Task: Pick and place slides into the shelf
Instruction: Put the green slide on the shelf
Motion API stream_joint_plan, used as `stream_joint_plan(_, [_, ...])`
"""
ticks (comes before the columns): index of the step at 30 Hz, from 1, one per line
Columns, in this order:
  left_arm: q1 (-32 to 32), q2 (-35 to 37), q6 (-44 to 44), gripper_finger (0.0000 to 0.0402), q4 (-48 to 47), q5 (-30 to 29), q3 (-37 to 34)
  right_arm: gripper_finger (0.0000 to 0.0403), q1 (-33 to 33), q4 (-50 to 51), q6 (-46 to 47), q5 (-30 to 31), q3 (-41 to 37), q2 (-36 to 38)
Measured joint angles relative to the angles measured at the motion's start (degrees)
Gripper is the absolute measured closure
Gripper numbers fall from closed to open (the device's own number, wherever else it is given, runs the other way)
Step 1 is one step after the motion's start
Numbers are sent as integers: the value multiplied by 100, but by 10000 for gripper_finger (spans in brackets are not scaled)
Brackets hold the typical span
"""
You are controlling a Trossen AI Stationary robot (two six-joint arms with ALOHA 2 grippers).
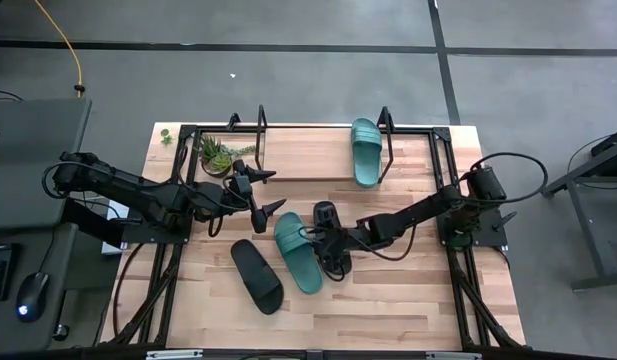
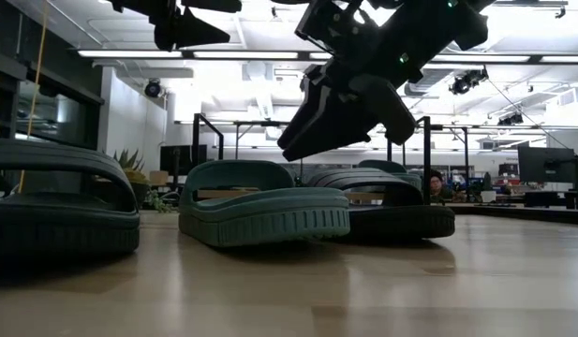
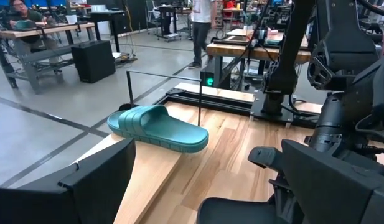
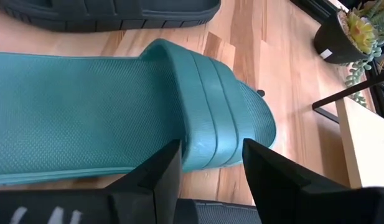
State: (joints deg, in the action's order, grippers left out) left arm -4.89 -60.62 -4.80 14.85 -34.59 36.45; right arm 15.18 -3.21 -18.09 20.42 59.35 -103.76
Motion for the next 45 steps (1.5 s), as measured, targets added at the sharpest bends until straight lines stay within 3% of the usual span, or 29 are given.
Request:
stream_joint_plan(15, [0,0,0,21,31,-42,0,240,63,-173,-131,77,-5,-142])
stream_joint_plan(22, [2,0,-1,21,38,-74,2,240,69,-178,-146,42,406,-641])
stream_joint_plan(31, [0,2,-3,21,33,-70,2,240,82,243,-14,610,941,-1094])
stream_joint_plan(36, [0,2,-2,21,15,-64,2,240,72,300,18,1273,944,-1103])
stream_joint_plan(45, [0,2,-5,21,13,-61,2,259,70,339,153,1317,944,-1103])
